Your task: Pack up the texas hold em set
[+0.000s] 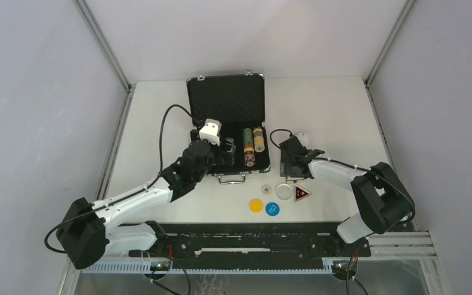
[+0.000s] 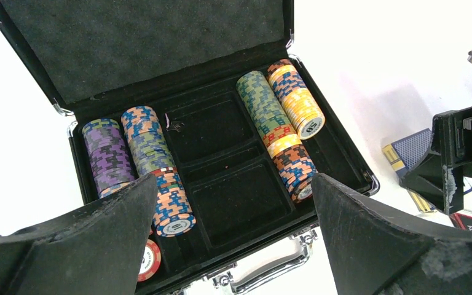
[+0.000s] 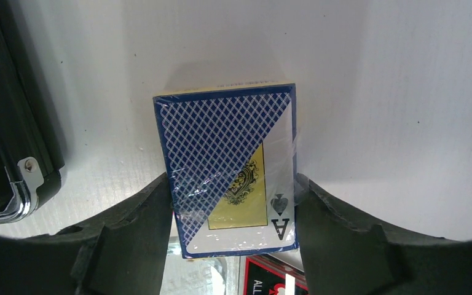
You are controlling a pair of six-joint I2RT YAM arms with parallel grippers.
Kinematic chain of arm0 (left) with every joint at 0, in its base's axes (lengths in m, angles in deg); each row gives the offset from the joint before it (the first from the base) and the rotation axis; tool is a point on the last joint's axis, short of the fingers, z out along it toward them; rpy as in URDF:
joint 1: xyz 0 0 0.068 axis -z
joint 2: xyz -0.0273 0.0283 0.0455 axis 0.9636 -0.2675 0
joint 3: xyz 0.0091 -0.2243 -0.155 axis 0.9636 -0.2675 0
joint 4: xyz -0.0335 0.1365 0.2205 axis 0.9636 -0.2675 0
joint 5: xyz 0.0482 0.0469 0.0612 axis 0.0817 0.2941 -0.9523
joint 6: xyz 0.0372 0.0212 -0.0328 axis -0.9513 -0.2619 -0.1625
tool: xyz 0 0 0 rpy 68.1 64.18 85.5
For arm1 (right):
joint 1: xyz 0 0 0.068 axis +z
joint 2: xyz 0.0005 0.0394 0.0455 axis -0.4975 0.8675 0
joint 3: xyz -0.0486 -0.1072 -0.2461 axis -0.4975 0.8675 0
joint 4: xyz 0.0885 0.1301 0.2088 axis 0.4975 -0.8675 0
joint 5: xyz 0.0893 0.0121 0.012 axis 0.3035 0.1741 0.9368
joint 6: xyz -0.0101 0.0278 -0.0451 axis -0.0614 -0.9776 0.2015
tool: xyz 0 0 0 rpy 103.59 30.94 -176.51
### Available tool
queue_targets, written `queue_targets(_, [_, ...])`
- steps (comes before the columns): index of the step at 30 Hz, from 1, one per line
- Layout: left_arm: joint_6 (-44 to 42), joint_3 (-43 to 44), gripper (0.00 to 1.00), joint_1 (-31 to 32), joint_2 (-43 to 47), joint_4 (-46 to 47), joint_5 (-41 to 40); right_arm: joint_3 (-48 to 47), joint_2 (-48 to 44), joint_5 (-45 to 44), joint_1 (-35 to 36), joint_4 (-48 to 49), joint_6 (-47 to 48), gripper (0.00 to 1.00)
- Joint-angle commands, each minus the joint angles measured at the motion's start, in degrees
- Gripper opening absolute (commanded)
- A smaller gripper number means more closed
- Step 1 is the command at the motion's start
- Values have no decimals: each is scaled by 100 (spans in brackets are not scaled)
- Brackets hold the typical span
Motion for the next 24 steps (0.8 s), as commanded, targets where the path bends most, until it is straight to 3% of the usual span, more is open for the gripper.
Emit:
queue_targets(1, [138, 122, 100, -37, 8, 49, -46, -62, -248, -55, 80, 61, -183, 38])
queue_targets(4, [177, 146, 100, -37, 34, 15, -18, -60, -526, -263, 99, 105, -151, 27])
queue_targets(9, [243, 189, 100, -45, 148, 23, 215, -60, -1232, -381, 91, 178, 80, 24])
queue_targets(12, [427, 349, 100, -123, 202, -89, 612, -62, -1799, -27, 97, 237, 614, 24])
queue_targets(16, [1277, 944, 100, -658, 23, -486, 2281, 86, -2459, 899, 135, 451, 1499, 19])
queue_targets(18, [2007, 1240, 92, -1184, -246, -429, 3714, 308, -2839, 1304, 168, 728, 1731, 4])
queue_targets(21, [2387, 1814, 84, -1612, -742, -508, 5342, 564, -3249, 1984, 252, 1092, 1843, 0])
queue_targets(24, [2209, 2191, 84, -1627, -1040, -845, 5843, 581, -3347, 1994, 550, 1120, 2038, 0])
